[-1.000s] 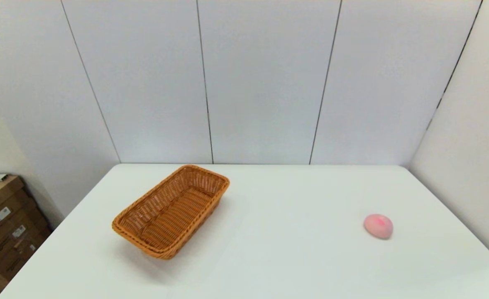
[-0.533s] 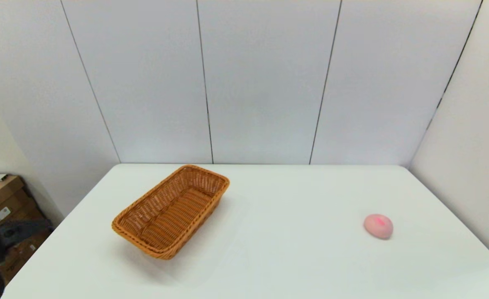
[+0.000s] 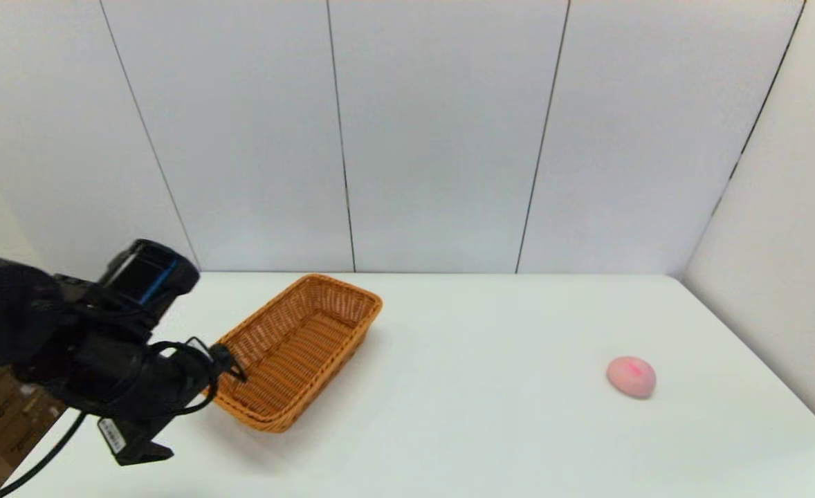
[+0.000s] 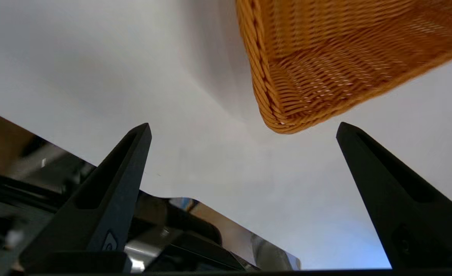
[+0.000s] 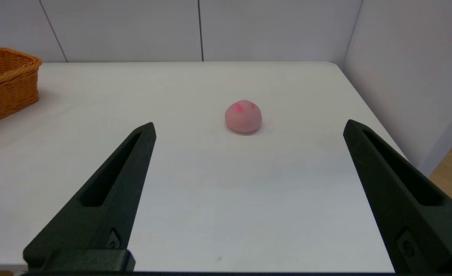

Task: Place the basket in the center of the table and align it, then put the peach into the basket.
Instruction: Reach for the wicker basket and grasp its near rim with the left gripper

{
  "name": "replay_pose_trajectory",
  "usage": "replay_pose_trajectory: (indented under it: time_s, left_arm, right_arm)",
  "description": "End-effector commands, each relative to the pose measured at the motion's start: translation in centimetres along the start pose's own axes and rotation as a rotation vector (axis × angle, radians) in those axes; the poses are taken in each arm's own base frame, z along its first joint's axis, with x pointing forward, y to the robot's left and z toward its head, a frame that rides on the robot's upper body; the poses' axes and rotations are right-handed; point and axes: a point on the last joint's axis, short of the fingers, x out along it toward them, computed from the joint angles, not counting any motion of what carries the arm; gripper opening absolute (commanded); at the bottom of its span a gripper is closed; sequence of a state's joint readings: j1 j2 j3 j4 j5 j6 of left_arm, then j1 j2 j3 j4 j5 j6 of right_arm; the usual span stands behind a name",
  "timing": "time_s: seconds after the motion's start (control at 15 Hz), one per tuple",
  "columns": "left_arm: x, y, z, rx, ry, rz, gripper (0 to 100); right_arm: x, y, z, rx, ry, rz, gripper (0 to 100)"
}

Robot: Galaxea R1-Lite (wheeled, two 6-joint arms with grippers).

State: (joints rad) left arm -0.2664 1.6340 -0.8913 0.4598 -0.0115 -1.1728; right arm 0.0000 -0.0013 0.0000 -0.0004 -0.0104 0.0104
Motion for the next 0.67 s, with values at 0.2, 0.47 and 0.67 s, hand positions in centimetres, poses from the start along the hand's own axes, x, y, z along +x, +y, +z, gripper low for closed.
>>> replay_pose_trajectory:
  time_s: [0.2,0.47,0.67]
  left_arm:
    - [7.9,-2.9,0.0,-0.027,0.094,0.200,100]
    - [8.9,-3.3,1.6,-0.060,0.093,0.178,100]
    - [10.3,-3.2,2.9,-0.082,0.085,0.161,100]
  right_arm:
    - [0.0,0.0,0.0,0.000,0.000,0.000,100]
    - [0.0,0.0,0.0,0.002,0.000,0.000,100]
    - [0.0,0.0,0.0,0.002,0.000,0.000,100]
